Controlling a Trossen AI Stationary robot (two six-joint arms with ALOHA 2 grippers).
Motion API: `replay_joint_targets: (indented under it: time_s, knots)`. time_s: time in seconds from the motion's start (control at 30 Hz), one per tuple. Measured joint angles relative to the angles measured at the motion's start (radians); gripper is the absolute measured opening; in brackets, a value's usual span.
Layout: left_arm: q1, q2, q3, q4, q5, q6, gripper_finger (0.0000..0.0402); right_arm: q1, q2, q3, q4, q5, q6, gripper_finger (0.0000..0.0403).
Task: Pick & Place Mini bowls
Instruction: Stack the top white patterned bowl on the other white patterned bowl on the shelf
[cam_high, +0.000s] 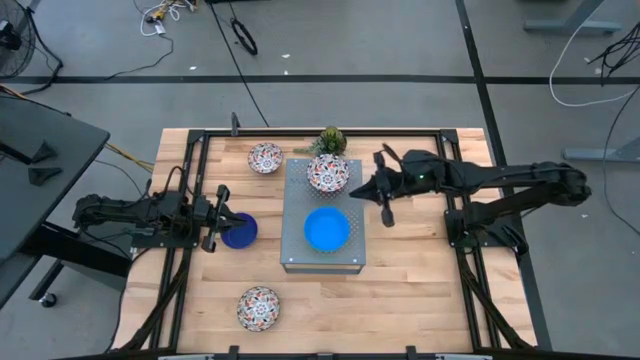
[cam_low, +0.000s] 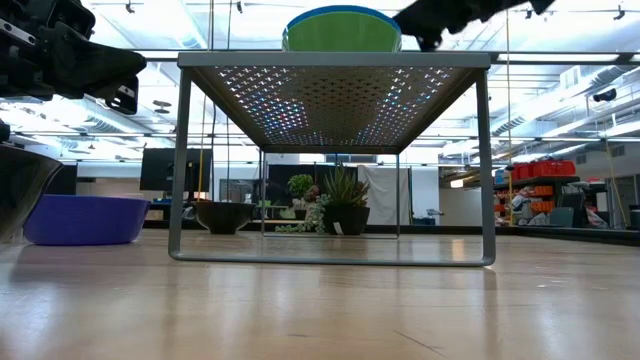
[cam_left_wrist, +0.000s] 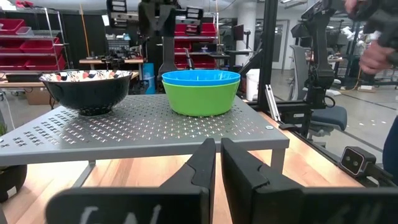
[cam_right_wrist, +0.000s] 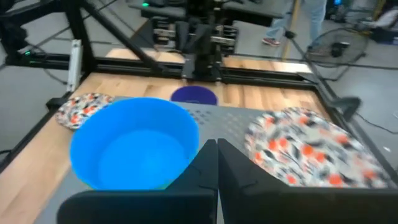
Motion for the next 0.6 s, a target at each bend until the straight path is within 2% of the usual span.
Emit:
replay_joint_targets:
  time_s: [0.6]
  knots:
    - [0.0, 0.0, 0.0, 0.0, 0.0, 0.0, 0.003, -0.067, -0.278, -0.275, 0.066, -0.011, 0.044, 0.0]
